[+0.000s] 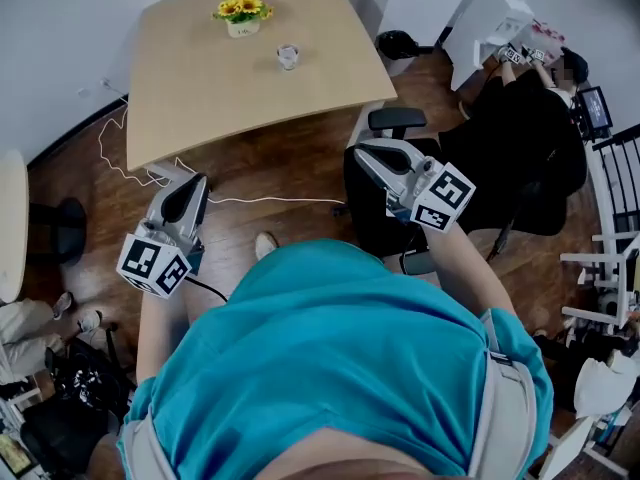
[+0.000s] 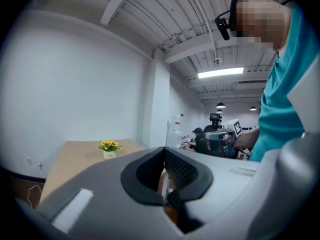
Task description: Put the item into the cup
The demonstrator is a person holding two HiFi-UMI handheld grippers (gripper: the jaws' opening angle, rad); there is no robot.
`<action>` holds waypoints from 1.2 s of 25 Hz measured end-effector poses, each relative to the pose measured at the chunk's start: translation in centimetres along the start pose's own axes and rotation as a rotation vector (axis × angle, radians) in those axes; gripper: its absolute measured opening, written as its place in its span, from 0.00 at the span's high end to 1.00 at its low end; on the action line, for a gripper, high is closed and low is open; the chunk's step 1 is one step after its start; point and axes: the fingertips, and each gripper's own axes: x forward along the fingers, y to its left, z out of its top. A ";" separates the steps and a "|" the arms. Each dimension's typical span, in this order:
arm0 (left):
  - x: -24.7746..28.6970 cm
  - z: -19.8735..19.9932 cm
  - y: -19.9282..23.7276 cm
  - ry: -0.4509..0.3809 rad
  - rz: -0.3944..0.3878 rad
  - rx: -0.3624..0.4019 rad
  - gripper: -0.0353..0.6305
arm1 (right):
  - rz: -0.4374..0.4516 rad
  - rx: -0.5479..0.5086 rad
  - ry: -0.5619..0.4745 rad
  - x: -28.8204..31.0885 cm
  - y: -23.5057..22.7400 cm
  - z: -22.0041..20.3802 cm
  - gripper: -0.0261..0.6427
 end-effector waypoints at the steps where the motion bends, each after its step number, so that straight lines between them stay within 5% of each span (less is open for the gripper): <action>1: -0.5 -0.1 -1.1 -0.002 0.009 -0.016 0.94 | 0.019 0.002 0.007 -0.7 1.0 -0.2 0.96; 9: -0.7 -1.8 -9.5 0.021 0.012 0.017 0.94 | 0.014 0.129 -0.030 -6.9 2.4 -1.8 0.96; 16: -3.9 -2.0 -8.7 -0.010 0.028 -0.003 0.94 | -0.020 0.180 -0.059 -5.6 3.9 -2.2 0.96; 30: -5.5 -2.2 -7.9 -0.009 0.006 -0.011 0.94 | -0.047 0.097 0.018 -4.2 5.7 -2.7 0.96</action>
